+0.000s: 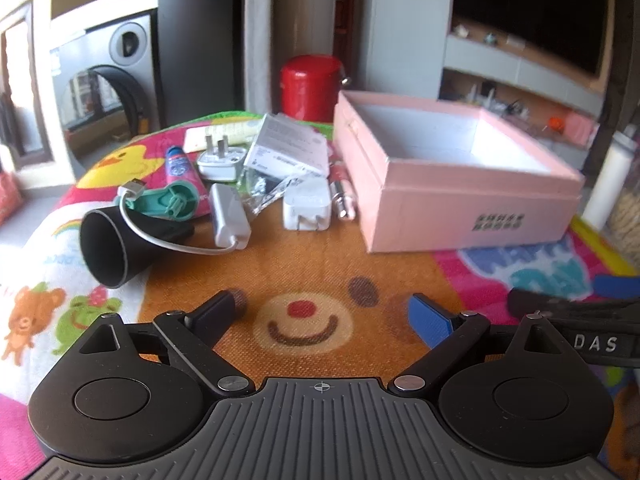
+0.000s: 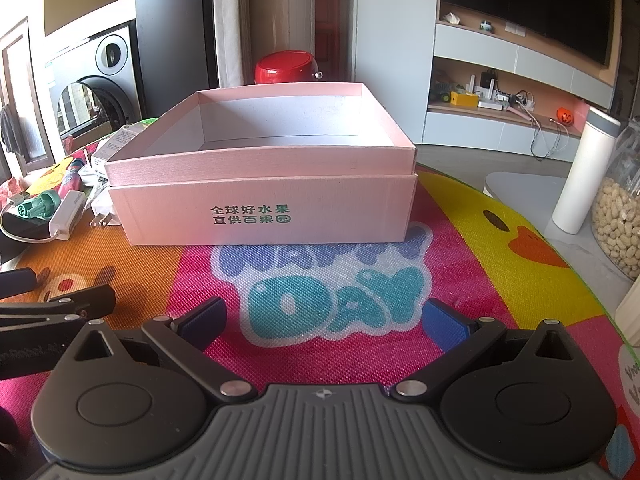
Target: Organize rigid objects
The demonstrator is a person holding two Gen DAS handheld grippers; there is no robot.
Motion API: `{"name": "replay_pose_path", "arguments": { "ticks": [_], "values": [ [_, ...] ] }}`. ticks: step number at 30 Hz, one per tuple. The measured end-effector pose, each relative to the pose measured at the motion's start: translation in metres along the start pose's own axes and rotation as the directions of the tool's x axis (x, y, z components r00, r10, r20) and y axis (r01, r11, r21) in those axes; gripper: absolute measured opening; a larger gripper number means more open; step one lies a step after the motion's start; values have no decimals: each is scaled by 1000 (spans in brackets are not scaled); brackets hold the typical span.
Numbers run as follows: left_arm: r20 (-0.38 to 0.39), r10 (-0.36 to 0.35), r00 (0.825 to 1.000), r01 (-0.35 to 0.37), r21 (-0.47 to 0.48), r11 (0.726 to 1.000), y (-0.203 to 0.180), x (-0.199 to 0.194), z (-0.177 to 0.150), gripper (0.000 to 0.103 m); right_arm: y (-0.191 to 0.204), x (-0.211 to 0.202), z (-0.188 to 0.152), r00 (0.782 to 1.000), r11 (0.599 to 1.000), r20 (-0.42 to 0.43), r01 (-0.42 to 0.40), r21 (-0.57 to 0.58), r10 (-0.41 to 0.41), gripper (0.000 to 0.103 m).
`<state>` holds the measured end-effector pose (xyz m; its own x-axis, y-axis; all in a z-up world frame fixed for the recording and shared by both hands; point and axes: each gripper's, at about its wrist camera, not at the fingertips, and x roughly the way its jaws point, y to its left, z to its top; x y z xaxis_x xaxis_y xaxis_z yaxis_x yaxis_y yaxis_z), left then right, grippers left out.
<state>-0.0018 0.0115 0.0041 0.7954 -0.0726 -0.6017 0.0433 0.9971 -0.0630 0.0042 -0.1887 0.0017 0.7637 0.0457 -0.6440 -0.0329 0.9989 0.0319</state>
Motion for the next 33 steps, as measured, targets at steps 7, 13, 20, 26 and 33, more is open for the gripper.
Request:
{"name": "replay_pose_path", "arguments": {
  "ticks": [7,13,20,26,33],
  "values": [
    [94,15,995,-8,-72,997,54,-39,21,94,-7,-1,13,995,997,-81,-61,-57,57,103],
    [-23,47,999,-47,-5,999,123,-30,40,94,-4,-2,13,994,997,-102,-47,-55,41,103],
    [-105,-5,994,14,79,997,131,18,48,94,-4,-1,11,995,996,-91,-55,-64,49,103],
    [-99,-30,995,38,75,996,125,39,51,62,-4,-6,7,993,992,-84,-85,-88,77,103],
    [-78,-192,978,187,-63,980,122,-22,12,62,20,-18,16,986,974,-58,-163,-157,155,98]
  ]
}}
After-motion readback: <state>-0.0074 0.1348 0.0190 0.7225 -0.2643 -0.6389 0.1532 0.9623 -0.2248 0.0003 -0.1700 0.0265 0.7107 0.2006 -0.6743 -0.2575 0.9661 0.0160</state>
